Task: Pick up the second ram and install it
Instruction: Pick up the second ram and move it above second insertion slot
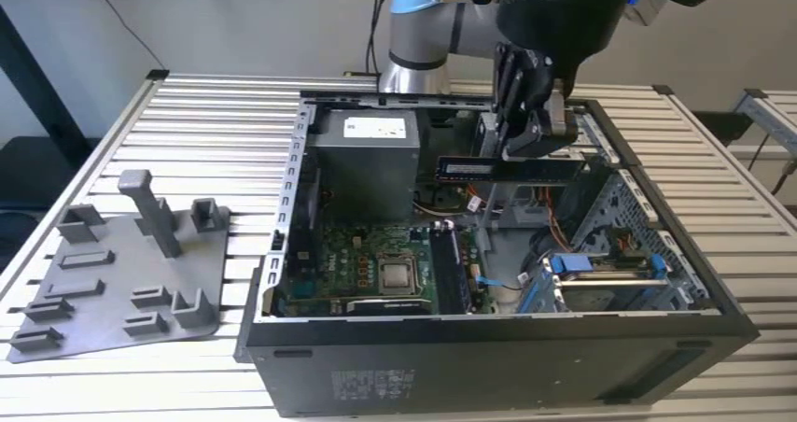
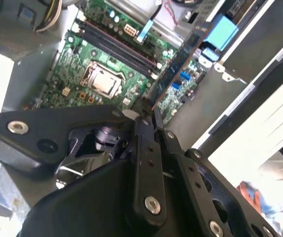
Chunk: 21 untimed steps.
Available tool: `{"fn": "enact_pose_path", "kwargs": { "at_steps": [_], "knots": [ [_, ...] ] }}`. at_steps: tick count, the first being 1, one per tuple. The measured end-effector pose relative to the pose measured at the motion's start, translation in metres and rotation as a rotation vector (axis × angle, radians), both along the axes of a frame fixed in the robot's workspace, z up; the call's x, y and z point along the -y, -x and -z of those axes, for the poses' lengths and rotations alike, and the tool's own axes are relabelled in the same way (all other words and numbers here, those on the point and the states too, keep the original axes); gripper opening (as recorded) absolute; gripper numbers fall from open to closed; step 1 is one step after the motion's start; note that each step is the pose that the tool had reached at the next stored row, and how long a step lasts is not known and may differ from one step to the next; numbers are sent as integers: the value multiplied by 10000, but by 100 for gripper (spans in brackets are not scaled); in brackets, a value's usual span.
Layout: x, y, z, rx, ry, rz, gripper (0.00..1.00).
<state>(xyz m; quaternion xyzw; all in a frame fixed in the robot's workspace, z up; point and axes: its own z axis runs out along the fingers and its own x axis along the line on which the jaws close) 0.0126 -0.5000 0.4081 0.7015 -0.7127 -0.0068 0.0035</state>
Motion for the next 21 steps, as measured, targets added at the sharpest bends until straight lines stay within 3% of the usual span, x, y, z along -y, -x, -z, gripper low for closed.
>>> {"fn": "enact_pose_path", "kwargs": {
  "at_steps": [3,6,10,12,21],
  "knots": [
    [0,6,0,1,0,2,14],
    [0,86,3,13,-6,5,14],
    [-51,199,8,38,-5,37,14],
    [-112,205,10,39,-5,39,14],
    [-518,205,16,40,-5,38,14]
  ]
}}
